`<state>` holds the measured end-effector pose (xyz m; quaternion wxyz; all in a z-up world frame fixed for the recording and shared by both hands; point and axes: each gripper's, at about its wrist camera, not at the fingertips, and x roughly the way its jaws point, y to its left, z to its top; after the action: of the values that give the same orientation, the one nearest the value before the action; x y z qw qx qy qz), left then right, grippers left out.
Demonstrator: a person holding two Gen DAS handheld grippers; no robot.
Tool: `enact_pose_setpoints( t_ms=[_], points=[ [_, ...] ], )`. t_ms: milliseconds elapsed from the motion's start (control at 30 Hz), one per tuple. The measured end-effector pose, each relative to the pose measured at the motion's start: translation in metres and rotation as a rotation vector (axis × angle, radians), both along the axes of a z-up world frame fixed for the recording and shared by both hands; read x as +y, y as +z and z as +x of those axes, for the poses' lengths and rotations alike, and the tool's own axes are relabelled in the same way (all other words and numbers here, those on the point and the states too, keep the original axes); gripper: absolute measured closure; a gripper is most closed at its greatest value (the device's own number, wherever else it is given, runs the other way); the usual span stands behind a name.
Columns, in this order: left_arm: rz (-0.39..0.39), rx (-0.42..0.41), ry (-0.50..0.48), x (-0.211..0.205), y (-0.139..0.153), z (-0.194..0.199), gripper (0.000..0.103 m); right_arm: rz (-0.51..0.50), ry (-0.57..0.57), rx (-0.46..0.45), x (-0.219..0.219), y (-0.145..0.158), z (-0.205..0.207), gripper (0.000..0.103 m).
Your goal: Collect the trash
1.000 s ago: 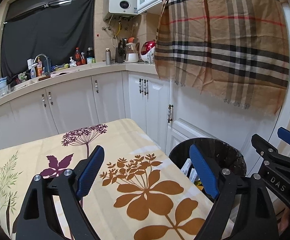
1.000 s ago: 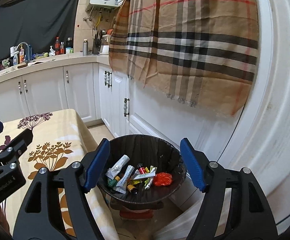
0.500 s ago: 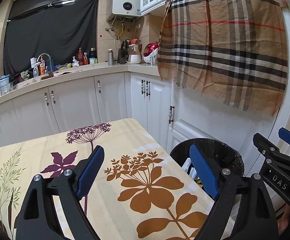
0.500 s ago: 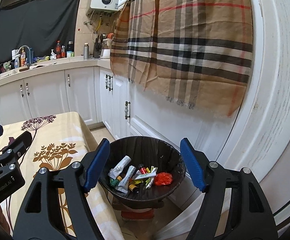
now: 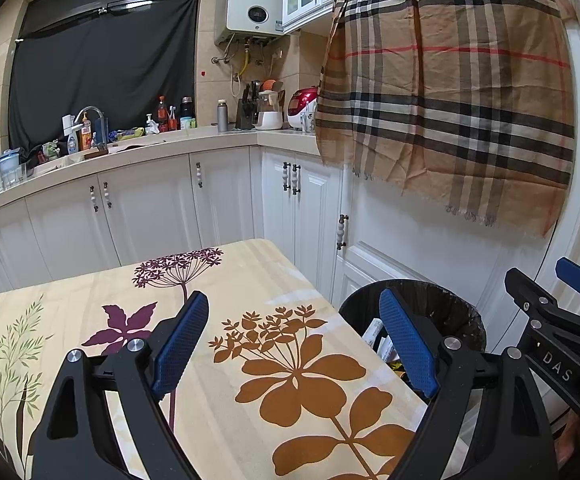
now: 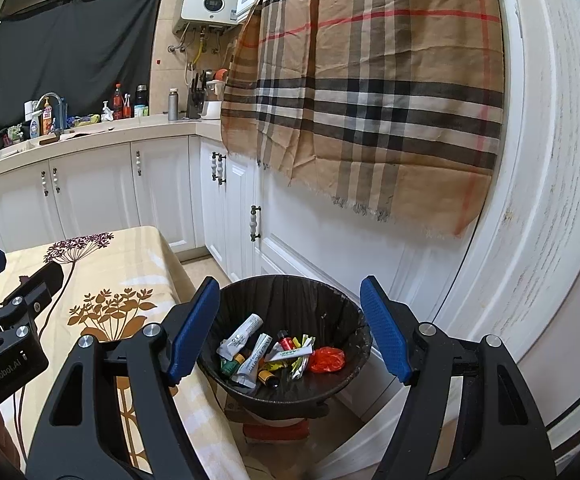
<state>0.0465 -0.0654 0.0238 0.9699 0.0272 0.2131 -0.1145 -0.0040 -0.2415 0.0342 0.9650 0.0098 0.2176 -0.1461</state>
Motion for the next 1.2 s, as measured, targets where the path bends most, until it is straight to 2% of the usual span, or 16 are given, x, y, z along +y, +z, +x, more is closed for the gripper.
enact_pose_setpoints(
  t_ms=[1200],
  points=[
    [-0.021,0.014,0.004,0.0017,0.0014,0.0007,0.018,-0.002,0.001,-0.007,0.0012,0.0028,-0.0013,0.032]
  ],
)
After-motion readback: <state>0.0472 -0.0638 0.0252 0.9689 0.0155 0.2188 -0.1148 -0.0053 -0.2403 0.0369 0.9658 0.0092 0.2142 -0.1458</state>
